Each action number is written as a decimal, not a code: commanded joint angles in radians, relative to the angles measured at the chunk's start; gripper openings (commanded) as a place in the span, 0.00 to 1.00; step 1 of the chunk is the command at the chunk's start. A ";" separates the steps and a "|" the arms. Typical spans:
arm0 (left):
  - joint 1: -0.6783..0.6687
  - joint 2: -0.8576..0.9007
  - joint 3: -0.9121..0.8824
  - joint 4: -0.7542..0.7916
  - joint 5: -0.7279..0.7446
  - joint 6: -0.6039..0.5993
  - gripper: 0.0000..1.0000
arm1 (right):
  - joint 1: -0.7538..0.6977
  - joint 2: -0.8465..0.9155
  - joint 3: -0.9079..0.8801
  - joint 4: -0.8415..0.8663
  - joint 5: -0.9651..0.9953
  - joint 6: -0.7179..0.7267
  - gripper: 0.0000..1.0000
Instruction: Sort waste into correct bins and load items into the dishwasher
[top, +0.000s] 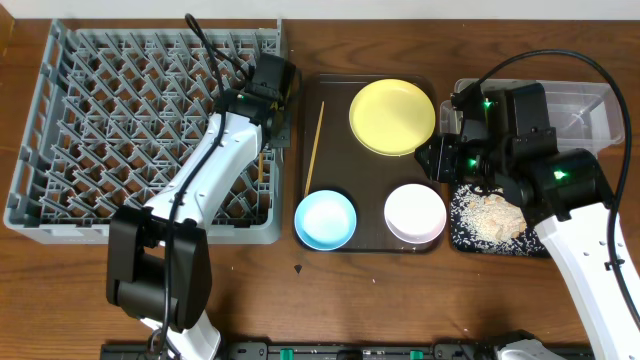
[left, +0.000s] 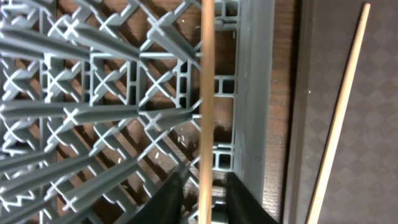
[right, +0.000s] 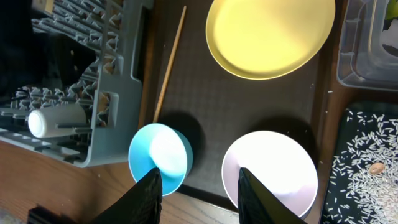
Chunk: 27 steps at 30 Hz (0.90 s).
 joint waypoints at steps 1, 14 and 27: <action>0.002 -0.035 0.011 -0.018 -0.009 0.009 0.28 | 0.007 -0.001 0.007 -0.002 -0.001 -0.017 0.37; -0.119 -0.027 -0.005 0.114 0.182 0.112 0.32 | 0.007 -0.001 0.007 -0.011 0.000 -0.018 0.38; -0.135 0.253 -0.005 0.269 0.164 0.119 0.39 | 0.008 -0.001 0.007 -0.011 -0.001 -0.017 0.39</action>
